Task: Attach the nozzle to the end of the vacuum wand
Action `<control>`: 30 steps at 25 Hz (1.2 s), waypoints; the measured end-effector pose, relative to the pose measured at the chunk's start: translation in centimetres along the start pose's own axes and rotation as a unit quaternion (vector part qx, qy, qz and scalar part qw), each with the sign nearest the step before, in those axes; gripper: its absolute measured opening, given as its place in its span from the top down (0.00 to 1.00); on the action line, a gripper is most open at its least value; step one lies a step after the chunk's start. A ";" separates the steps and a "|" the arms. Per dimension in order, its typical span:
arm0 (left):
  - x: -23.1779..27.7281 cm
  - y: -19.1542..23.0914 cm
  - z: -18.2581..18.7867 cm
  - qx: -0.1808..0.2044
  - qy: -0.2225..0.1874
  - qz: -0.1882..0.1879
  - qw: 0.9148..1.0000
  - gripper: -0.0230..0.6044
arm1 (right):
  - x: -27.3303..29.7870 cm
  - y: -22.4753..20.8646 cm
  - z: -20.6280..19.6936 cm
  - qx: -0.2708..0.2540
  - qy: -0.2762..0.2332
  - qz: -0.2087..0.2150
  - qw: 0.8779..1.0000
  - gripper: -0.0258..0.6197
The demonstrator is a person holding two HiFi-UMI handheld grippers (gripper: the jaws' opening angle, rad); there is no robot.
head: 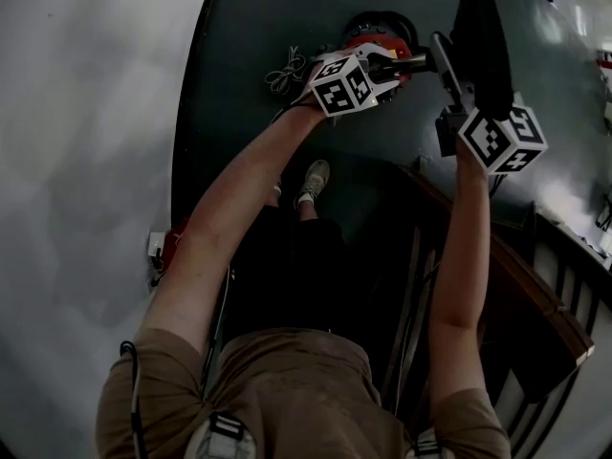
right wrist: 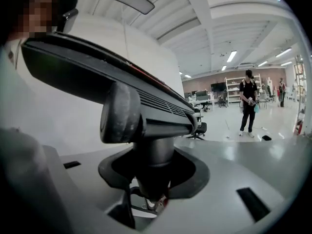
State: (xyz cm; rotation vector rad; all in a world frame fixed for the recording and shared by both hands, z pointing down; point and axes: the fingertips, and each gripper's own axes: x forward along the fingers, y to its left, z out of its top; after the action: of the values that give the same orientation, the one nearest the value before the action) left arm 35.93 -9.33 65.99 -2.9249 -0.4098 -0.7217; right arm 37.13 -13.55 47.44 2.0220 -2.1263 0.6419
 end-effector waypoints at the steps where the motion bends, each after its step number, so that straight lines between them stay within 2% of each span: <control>1: 0.0 -0.1 0.0 0.002 0.003 -0.002 1.000 0.72 | 0.0 0.1 -0.2 -0.009 0.006 -0.002 1.000 0.70; 5: 0.0 0.0 0.2 0.010 0.013 -0.010 1.000 0.72 | 0.8 -0.1 -0.1 0.007 0.046 0.014 0.999 0.70; 9: 0.6 -0.4 0.4 0.015 0.021 -0.014 1.000 0.72 | 0.3 -0.8 -0.5 0.026 0.043 0.013 0.999 0.71; 13: 0.5 -1.9 0.1 0.011 0.020 -0.013 1.000 0.72 | -0.9 -0.3 -1.9 0.030 0.068 0.018 0.997 0.71; 15: 0.3 -3.1 0.1 0.011 0.017 -0.002 1.000 0.72 | -2.1 0.6 -2.1 0.026 0.049 0.012 0.998 0.71; 18: -0.5 -2.2 0.3 0.011 0.009 0.033 0.999 0.72 | -1.7 1.3 -1.3 0.015 0.023 0.015 1.000 0.71; 21: -1.6 -2.0 -0.5 -0.016 -0.002 0.053 0.998 0.72 | -0.9 3.6 -1.5 -0.002 0.045 0.051 0.998 0.71; 23: -2.3 -1.9 -1.2 -0.055 -0.023 0.062 0.996 0.72 | -0.1 5.5 -1.4 -0.020 0.047 0.073 0.996 0.71; 25: -4.0 -1.4 -2.1 -0.108 -0.060 0.076 0.989 0.72 | 1.4 8.2 -1.2 -0.038 0.033 0.094 0.994 0.71; 26: -5.6 -1.1 -2.7 -0.137 -0.083 0.087 0.983 0.71 | 2.3 9.8 -1.2 -0.047 0.025 0.104 0.993 0.70; 28: -9.7 -0.1 -3.9 -0.185 -0.127 0.118 0.967 0.68 | 4.7 13.1 -1.2 -0.067 0.014 0.122 0.990 0.71; 30: -14.7 1.0 -5.6 -0.209 -0.160 0.158 0.952 0.67 | 7.5 16.5 -1.1 -0.088 0.005 0.134 0.987 0.70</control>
State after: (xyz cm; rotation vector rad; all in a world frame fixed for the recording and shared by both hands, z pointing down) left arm 21.20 -14.68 63.98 -3.3942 0.2249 -0.3162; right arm 20.13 -19.92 47.85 1.6557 -2.3784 0.4742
